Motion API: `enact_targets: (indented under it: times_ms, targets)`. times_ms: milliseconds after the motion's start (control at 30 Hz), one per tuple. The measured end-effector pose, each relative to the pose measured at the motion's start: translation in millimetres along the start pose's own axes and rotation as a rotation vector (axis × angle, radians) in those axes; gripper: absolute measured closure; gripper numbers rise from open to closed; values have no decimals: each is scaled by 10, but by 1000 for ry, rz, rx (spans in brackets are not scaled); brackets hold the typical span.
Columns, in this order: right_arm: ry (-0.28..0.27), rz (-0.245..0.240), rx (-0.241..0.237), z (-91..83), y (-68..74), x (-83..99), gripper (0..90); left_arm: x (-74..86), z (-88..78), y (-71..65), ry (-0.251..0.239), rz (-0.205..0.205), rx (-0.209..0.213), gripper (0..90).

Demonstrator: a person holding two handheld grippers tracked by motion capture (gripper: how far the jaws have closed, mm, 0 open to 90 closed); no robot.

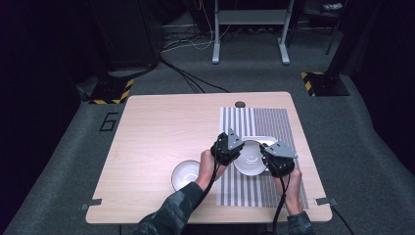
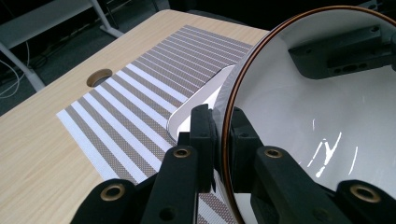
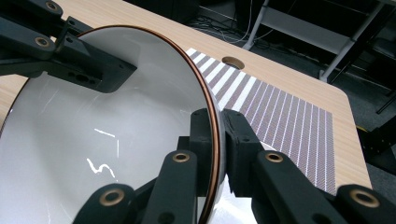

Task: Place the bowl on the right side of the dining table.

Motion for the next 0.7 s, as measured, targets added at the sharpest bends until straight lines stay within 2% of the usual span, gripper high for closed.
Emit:
enact_targets:
  times_ms: [300,700]
  targets:
    - [4,14,8,23,-63,38,828,-52,79,-30,34,2,5,831]
    - [8,26,14,-17,-214,56,824,-184,180,-136,60,2,-12,832]
Point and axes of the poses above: each handheld gripper's, and its own axes: z roughly forward along the jaws, x roughly out of its underside, y roughly to its left, the point moved 1 cm from there along z, roughly forward along the jaws, and after that the axes turned 8 degrees about -x, right-handed, at the moved point
